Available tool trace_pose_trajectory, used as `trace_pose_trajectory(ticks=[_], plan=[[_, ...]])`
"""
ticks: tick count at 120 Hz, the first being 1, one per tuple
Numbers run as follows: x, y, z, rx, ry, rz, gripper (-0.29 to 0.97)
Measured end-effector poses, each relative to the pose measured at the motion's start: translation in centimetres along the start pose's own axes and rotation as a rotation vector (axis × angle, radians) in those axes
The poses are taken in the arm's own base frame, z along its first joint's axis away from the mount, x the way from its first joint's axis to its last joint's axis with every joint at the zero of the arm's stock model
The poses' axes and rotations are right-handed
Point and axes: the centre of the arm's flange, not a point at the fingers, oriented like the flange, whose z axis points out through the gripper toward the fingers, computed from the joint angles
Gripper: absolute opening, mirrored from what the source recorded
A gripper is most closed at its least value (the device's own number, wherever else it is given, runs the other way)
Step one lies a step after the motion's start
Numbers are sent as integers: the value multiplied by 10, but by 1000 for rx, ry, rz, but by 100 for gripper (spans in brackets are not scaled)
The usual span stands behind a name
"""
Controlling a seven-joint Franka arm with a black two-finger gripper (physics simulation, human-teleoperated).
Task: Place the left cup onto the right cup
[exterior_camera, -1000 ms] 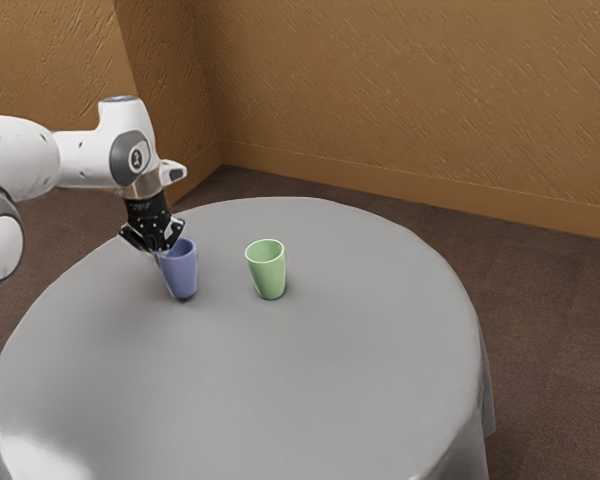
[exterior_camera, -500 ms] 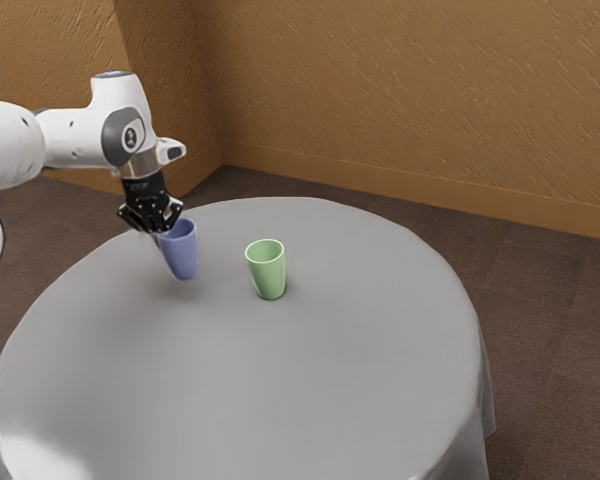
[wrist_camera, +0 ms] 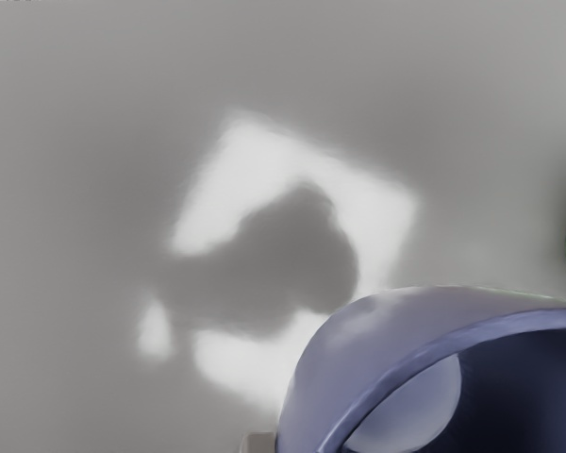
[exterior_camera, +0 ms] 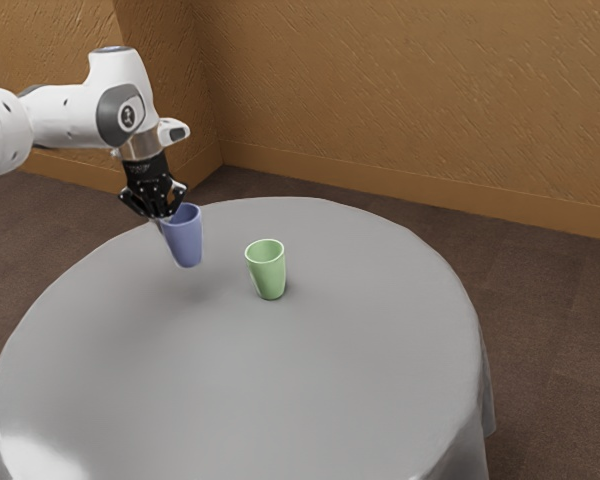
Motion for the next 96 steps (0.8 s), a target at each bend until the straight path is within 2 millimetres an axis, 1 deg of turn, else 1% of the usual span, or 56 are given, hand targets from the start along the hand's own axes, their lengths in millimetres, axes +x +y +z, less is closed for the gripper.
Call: trace_pose_trajectory(ticks=[23, 51, 96], plan=[[-9, 10, -18, 3, 9, 24, -11], [-20, 26, -35, 8, 16, 58, -11], [-32, 60, -41, 13, 12, 117, -11]])
